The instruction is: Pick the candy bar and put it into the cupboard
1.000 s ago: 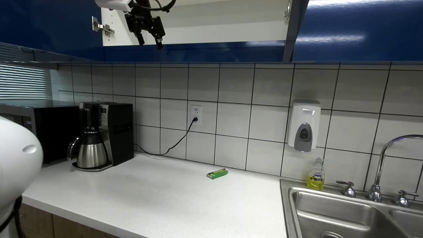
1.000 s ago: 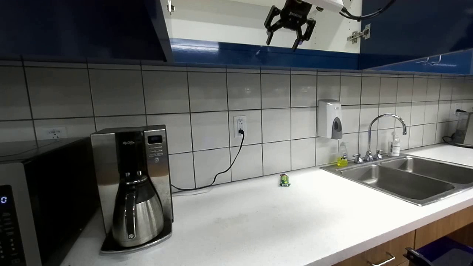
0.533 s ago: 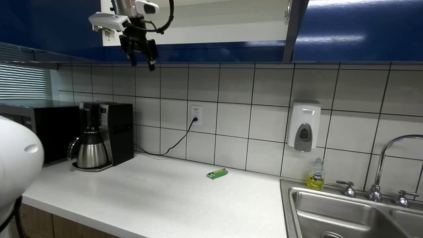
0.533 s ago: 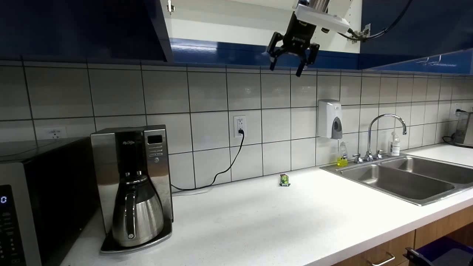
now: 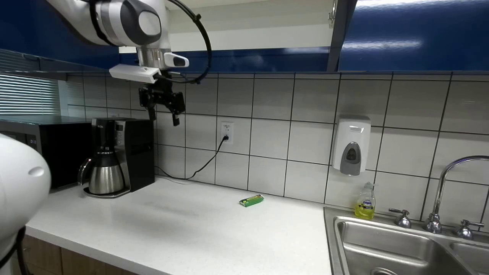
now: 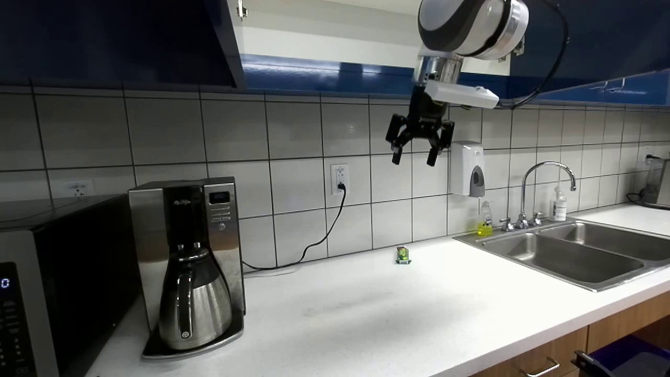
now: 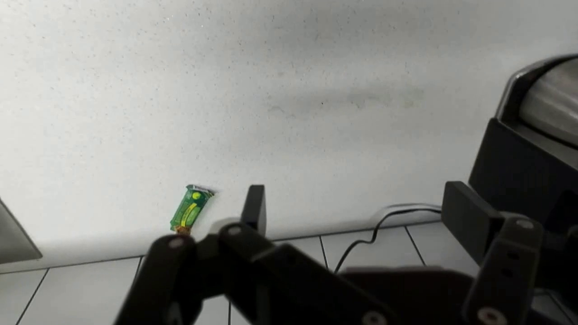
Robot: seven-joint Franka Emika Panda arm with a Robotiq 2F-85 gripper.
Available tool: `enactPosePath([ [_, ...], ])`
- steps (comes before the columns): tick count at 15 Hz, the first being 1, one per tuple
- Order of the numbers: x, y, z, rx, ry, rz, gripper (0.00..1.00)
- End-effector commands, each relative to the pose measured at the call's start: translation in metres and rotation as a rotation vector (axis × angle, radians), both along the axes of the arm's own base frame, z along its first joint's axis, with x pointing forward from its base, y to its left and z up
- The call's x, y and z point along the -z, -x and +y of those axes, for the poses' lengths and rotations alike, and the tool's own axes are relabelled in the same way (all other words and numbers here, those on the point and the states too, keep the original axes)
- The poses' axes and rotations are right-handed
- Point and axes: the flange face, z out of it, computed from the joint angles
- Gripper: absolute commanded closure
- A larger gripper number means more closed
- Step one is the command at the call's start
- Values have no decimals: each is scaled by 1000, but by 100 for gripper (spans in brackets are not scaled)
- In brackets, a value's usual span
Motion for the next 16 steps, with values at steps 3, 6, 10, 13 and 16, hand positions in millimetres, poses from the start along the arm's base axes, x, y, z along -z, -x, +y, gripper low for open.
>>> enactPosePath([
  [3, 84, -19, -2, -87, 61, 75, 0],
  [6, 126, -25, -4, -86, 44, 66, 0],
  [10, 172, -24, -6, -55, 0, 14, 0],
  [13, 200, -18, -4, -50, -27, 68, 0],
  [16, 221, -14, -8, -34, 4, 185, 0],
])
